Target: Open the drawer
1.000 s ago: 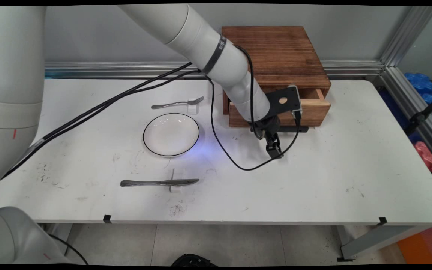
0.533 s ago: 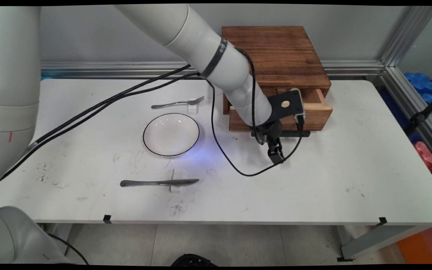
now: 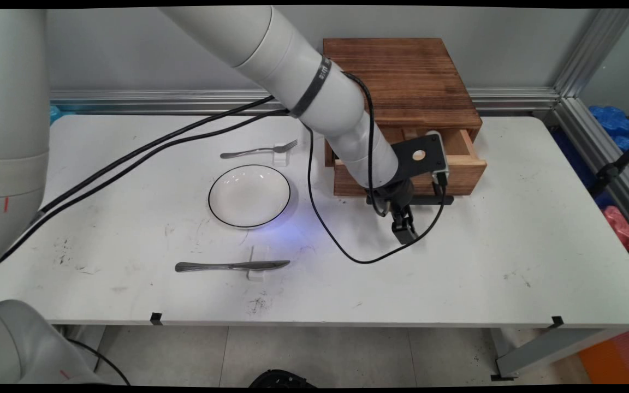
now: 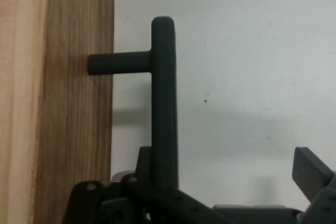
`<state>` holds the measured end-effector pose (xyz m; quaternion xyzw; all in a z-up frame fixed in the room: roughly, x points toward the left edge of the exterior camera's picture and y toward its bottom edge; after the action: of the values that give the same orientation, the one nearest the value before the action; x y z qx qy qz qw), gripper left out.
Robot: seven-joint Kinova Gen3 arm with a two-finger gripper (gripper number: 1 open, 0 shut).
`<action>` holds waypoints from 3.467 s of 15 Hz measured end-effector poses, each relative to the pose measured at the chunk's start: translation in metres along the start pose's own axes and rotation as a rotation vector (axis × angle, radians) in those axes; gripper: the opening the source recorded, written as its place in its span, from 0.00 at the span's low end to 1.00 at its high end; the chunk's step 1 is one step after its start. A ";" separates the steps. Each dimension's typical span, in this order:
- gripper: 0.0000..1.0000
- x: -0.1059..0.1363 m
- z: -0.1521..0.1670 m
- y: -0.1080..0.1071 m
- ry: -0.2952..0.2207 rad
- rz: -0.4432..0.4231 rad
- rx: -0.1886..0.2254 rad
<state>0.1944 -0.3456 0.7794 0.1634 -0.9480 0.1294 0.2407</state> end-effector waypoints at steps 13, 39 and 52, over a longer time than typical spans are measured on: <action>1.00 0.005 -0.010 0.021 0.004 -0.011 -0.018; 1.00 0.009 -0.033 0.081 0.000 -0.041 -0.112; 1.00 0.010 -0.043 0.109 -0.003 -0.027 -0.133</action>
<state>0.1632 -0.2343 0.8024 0.1602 -0.9525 0.0624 0.2512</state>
